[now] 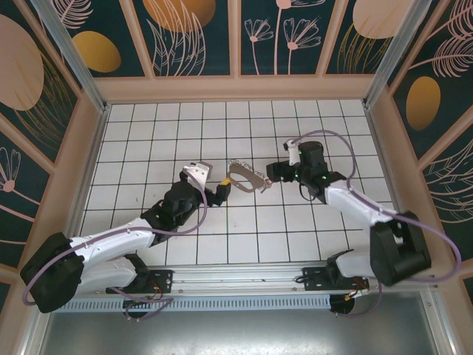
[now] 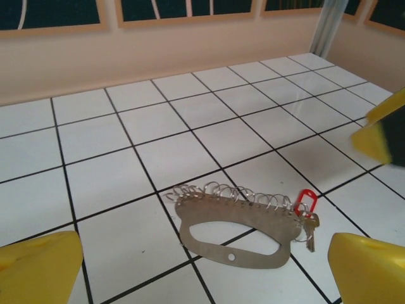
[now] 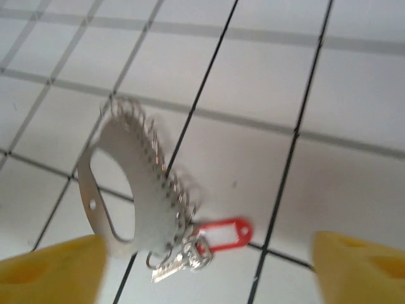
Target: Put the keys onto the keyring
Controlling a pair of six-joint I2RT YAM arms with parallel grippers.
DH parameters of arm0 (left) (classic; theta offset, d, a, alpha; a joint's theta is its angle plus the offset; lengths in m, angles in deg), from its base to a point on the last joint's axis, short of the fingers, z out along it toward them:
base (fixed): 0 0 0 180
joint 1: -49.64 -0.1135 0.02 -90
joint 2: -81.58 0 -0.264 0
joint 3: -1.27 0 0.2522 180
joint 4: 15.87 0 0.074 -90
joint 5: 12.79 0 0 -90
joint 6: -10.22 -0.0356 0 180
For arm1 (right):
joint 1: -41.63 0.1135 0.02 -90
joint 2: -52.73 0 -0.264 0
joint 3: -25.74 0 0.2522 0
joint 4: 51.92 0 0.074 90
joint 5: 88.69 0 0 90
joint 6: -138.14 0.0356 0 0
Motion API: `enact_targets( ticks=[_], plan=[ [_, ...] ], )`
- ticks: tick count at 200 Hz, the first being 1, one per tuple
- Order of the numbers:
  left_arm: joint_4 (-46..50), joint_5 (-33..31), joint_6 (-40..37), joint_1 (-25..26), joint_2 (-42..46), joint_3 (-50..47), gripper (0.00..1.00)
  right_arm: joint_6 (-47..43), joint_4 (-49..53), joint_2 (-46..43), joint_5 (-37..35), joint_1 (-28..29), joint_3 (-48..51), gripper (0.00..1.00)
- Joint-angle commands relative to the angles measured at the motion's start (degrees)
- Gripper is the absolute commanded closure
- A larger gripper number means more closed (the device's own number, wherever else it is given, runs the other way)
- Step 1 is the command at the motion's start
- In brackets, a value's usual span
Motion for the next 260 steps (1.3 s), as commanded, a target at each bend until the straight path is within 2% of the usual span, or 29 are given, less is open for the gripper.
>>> enact_targets(
  ticks=[1, 21, 33, 47, 63, 73, 84, 94, 112, 118, 135, 166, 190, 210, 217, 230, 245, 260],
  plan=[
    [3.3, -2.6, 3.0, -3.6, 0.7, 3.0, 0.01, -3.2, -9.4, -6.1, -11.3, -0.1, 4.0, 0.01],
    [5.2, -6.7, 4.1, -8.4, 3.1, 3.9, 0.01, -5.9, -19.1, -8.8, -17.1, -0.4, 9.6, 0.01],
    [5.3, -9.7, 5.6, -12.8, 4.8, 3.5, 0.01, -5.8, -26.1, -9.4, -17.9, -1.9, 13.4, 0.01],
    [5.5, -13.2, 6.2, -17.6, 5.7, 3.6, 0.01, -3.3, -33.0, -9.6, -16.4, -5.6, 17.1, 0.01],
    [1.2, -18.2, 2.1, -20.4, 6.3, 1.8, 0.01, -0.3, -42.1, -9.2, -15.2, -10.5, 21.7, 0.01],
    [-1.3, -20.1, 1.6, -22.4, 6.8, 0.3, 0.01, -0.1, -47.4, -8.0, -10.7, -14.6, 24.3, 0.01],
    [-2.9, -18.9, 1.6, -25.2, 7.0, -0.9, 0.01, -0.4, -49.4, -5.9, -4.8, -19.2, 24.9, 0.01],
    [-5.0, -18.0, 1.0, -26.9, 6.6, -2.1, 0.01, -3.0, -54.5, -3.6, -1.8, -20.7, 26.5, 0.01],
    [-8.9, -18.8, -0.9, -28.8, 4.1, -3.7, 0.01, -6.8, -66.3, 0.5, -3.6, -20.9, 30.4, 0.01],
    [-10.2, -18.8, -1.5, -29.5, 3.0, -4.1, 0.01, -5.5, -63.0, 1.0, -5.7, -21.1, 28.9, 0.01],
    [-12.4, -18.5, -3.3, -31.2, -0.4, -4.6, 0.01, -4.4, -61.1, 5.1, -3.1, -22.7, 26.7, 0.01],
    [-23.1, -17.3, -7.3, -34.1, -3.4, -10.0, 0.01, -1.9, -80.0, 15.0, -3.4, -24.5, 32.3, 0.01],
    [-33.8, -15.3, -9.2, -36.7, -5.9, -14.2, 0.01, -1.5, -74.3, 16.1, -3.1, -25.1, 29.0, 0.01],
    [-40.5, -13.2, -9.2, -38.9, -9.4, -15.9, 0.01, -1.0, -74.1, 16.1, -4.9, -24.9, 29.0, 0.01],
    [-40.5, -11.2, -8.1, -39.6, -10.4, -15.9, 0.01, -1.0, -74.1, 16.1, -5.4, -24.9, 28.9, 0.01],
    [-47.5, -7.3, -8.7, -40.0, -14.2, -17.2, 0.01, -0.9, -74.0, 16.1, -5.5, -24.8, 28.9, 0.01],
    [-47.9, -4.0, -10.0, -40.0, -17.9, -15.9, 0.01, -1.0, -74.1, 16.1, -5.6, -24.8, 29.0, 0.01],
    [-47.7, -3.5, -9.0, -40.7, -18.8, -15.4, 0.01, -1.3, -74.6, 16.0, -6.2, -24.4, 29.2, 0.01]
  ],
)
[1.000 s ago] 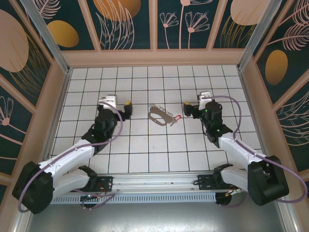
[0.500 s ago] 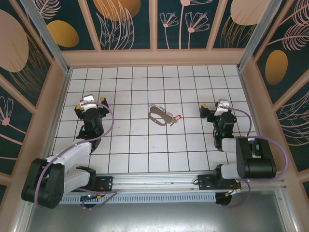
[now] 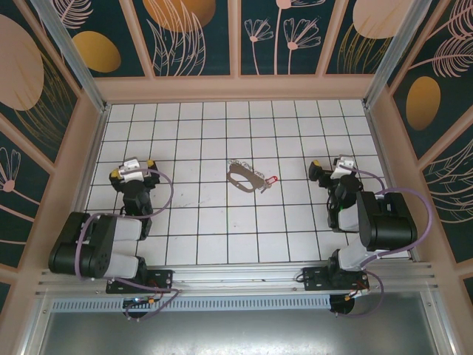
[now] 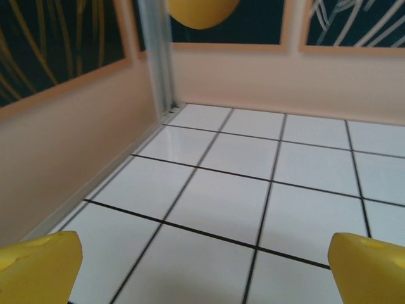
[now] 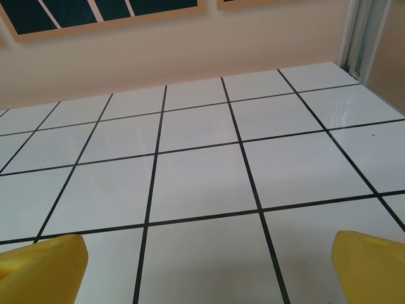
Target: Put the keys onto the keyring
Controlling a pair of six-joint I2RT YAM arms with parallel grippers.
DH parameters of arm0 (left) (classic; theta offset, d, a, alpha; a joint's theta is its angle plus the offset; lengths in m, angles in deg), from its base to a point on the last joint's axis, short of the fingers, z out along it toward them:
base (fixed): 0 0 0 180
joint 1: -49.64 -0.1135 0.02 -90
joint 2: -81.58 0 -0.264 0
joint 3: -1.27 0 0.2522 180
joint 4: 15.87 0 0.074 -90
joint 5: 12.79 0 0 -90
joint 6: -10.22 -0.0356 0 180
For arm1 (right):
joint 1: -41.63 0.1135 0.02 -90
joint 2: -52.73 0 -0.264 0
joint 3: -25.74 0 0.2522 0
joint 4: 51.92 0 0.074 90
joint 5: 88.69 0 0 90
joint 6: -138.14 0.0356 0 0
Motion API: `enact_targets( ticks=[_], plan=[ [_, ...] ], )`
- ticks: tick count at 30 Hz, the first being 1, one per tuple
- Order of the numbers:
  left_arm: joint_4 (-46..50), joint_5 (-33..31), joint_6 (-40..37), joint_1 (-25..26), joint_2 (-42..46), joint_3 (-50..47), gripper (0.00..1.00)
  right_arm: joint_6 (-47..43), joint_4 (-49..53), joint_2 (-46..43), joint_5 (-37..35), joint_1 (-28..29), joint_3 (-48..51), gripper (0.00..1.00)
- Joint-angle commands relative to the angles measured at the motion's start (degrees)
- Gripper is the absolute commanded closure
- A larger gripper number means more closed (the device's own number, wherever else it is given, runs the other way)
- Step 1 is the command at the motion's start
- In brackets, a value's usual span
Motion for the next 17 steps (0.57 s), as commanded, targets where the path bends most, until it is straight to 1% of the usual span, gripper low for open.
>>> enact_targets(
  ticks=[1, 4, 6, 7, 8, 9, 10, 13, 17],
  plan=[
    [-6.7, 5.4, -0.3, -1.1, -1.7, 0.6, 0.01, 0.3, -3.7, -0.1, -2.1, 0.4, -0.5, 0.01],
    [-8.9, 7.8, 0.9, -2.5, -3.5, -0.2, 0.01, -0.1, -4.1, 0.0, -3.0, 1.1, -0.2, 0.01],
    [-12.9, 7.1, 1.1, -2.9, -6.6, 0.3, 0.01, -0.2, -4.3, 0.0, -3.1, 1.1, -0.2, 0.01],
    [-7.4, 7.4, 1.6, -3.0, -4.9, 1.4, 0.01, -0.3, -4.5, 0.0, -3.3, 1.3, 0.0, 0.01],
    [-7.2, 7.9, 1.6, -3.3, -5.1, 1.4, 0.01, -0.3, -4.5, 0.0, -3.5, 1.2, 0.0, 0.01],
    [-9.2, 7.7, 1.7, -3.4, -5.8, 1.2, 0.01, -0.3, -4.5, 0.0, -3.5, 1.2, -0.1, 0.01],
    [-7.5, 8.0, 1.8, -3.4, -5.1, 1.4, 0.01, -0.2, -4.4, 0.0, -3.3, 1.2, -0.2, 0.01],
    [-7.4, 8.0, 1.8, -3.4, -5.2, 1.5, 0.01, 0.4, -2.9, -0.1, -1.2, 0.2, -0.9, 0.01],
    [-7.6, 8.1, 1.8, -3.5, -5.4, 1.6, 0.01, 0.3, -3.4, 0.0, -1.4, 0.3, -0.6, 0.01]
  ],
)
